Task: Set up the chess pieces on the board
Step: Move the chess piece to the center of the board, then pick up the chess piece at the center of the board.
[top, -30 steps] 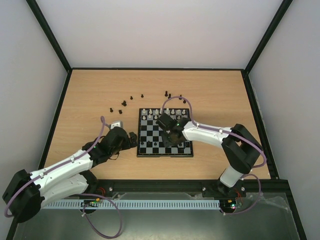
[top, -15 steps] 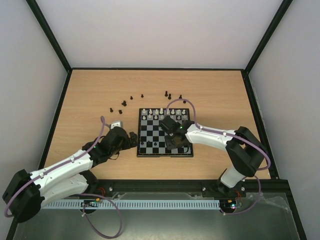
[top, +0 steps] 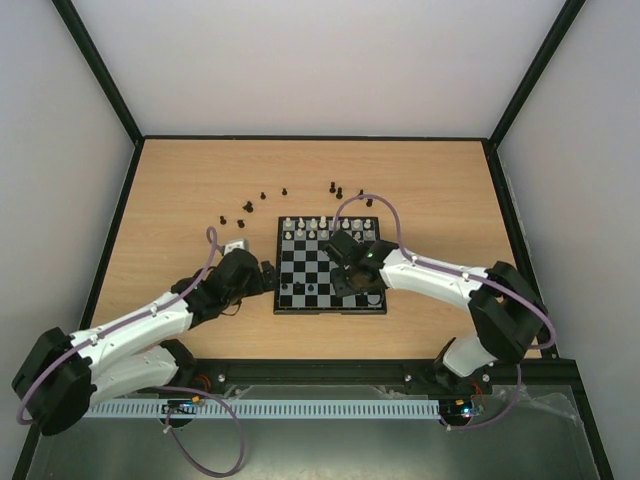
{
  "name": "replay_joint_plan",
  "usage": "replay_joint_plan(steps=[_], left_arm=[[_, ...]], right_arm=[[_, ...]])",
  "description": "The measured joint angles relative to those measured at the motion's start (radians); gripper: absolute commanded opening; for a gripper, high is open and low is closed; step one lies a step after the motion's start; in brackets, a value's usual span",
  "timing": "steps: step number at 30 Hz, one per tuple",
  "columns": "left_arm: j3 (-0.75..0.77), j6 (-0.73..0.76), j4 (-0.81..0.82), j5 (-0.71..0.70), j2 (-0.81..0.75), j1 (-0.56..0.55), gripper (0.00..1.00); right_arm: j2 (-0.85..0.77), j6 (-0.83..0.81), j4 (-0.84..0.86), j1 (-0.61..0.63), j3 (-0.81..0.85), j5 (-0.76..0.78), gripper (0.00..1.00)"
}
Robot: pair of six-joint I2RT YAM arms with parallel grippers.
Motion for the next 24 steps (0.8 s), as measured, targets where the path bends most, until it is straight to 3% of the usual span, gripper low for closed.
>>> replay_joint_plan(steps=[4,15,22,24], left_arm=[[0.065,0.019,-0.017,-0.01,0.051,0.048,1.0],[0.37,0.1,-0.036,-0.035,0.329,0.303,0.99],[0.571,0.119,-0.051,-0.083,0.648,0.328,0.99],[0.599,0.121,-0.06,-0.089,0.706,0.328,0.94]], right_arm=[[-0.068,-0.003,-0.001,0.0,0.018,-0.007,0.45],[-0.278,-0.033,0.003,0.0,0.046,-0.01,0.47],[-0.3,-0.053,0.026,0.0,-0.002,-0.047,0.47],[-0.315,-0.058,0.027,0.0,-0.022,-0.053,0.47]])
